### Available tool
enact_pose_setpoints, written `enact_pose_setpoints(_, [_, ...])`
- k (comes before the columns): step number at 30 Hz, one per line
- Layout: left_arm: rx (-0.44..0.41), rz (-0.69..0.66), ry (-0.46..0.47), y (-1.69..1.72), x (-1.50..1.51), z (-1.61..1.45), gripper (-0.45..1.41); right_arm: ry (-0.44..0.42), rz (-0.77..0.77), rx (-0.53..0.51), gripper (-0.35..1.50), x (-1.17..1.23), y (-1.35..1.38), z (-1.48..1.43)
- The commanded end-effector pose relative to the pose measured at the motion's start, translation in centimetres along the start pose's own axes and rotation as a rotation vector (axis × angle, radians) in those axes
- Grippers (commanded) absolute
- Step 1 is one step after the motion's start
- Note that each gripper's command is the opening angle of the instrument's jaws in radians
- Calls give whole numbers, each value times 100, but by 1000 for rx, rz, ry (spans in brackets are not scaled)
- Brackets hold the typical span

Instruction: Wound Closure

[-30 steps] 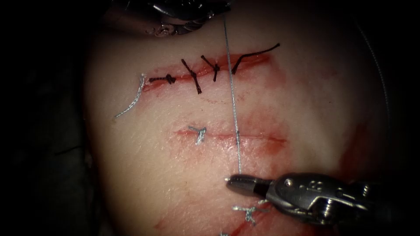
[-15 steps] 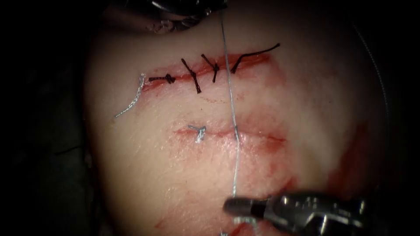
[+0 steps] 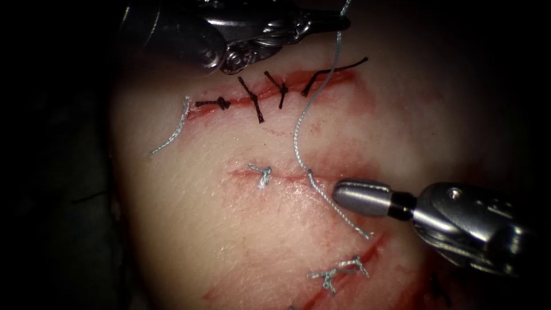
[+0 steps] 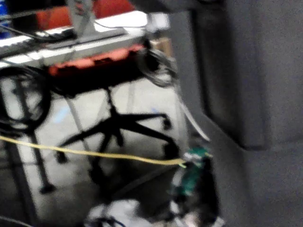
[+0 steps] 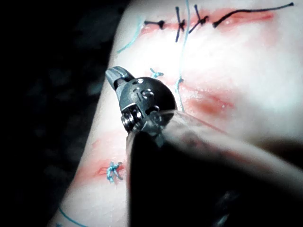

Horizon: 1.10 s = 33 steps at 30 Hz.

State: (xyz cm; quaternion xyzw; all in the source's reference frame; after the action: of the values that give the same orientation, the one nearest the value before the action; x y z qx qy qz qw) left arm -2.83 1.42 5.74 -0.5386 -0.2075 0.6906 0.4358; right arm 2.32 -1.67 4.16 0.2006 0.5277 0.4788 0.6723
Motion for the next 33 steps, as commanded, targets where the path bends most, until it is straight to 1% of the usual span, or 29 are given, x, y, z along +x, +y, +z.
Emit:
enact_pose_setpoints(1, [-16,-4,17,1,2,5,-45,32,18,-52,-35,0,19,22])
enact_pose_setpoints(3, [-30,-26,31,2,4,2,-45,41,25,-67,-35,-3,33,28])
enact_pose_setpoints(4, [-30,-26,31,2,4,2,-45,41,25,-67,-35,-3,33,28])
enact_pose_setpoints(6, [-42,-44,39,0,3,-2,-45,60,21,-90,-35,-7,56,35])
enact_pose_setpoints(7, [-42,-43,42,-1,3,-4,-45,57,31,-78,-35,-9,59,34])
enact_pose_setpoints(8, [-42,-43,42,-1,3,-4,-45,57,31,-78,-35,-9,59,34])
enact_pose_setpoints(9, [-45,-52,41,-2,1,-5,-45,56,74,-73,-35,-13,59,35])
enact_pose_setpoints(12, [-53,-76,54,-3,-4,-5,-45,57,123,-73,-35,-18,58,50])
enact_pose_setpoints(15, [-49,-84,55,-2,-13,-3,-45,61,176,-77,-35,-31,53,84])
enact_pose_setpoints(20, [-5,-152,79,6,-26,-2,-45,78,193,-99,-35,-43,55,119])
enact_pose_setpoints(22, [-9,-194,79,15,-31,-8,-45,124,205,-161,-35,-45,66,134])
enact_pose_setpoints(23, [-9,-194,79,15,-31,-8,-45,124,205,-161,-35,-45,66,134])
enact_pose_setpoints(24, [-9,-228,80,20,-34,-14,-45,165,231,-209,-35,-44,74,137])
enact_pose_setpoints(26, [-10,-245,84,26,-38,-23,-45,197,284,-239,-35,-42,85,137])
enact_pose_setpoints(27, [-9,-286,87,32,-42,-32,-45,226,354,-254,-35,-41,96,135])
enact_pose_setpoints(28, [-9,-286,87,32,-42,-32,-45,226,354,-254,-35,-41,96,135])
enact_pose_setpoints(30, [-5,-329,91,38,-50,-41,-45,314,443,-170,-35,-43,108,137])
enact_pose_setpoints(31, [-5,-329,91,38,-50,-41,-45,314,443,-170,-35,-43,108,137])
enact_pose_setpoints(32, [-4,-339,92,39,-54,-43,-45,340,466,-148,-35,-43,109,137])
enact_pose_setpoints(33, [-2,-385,97,42,-63,-45,-45,363,495,-139,-35,-43,111,138])
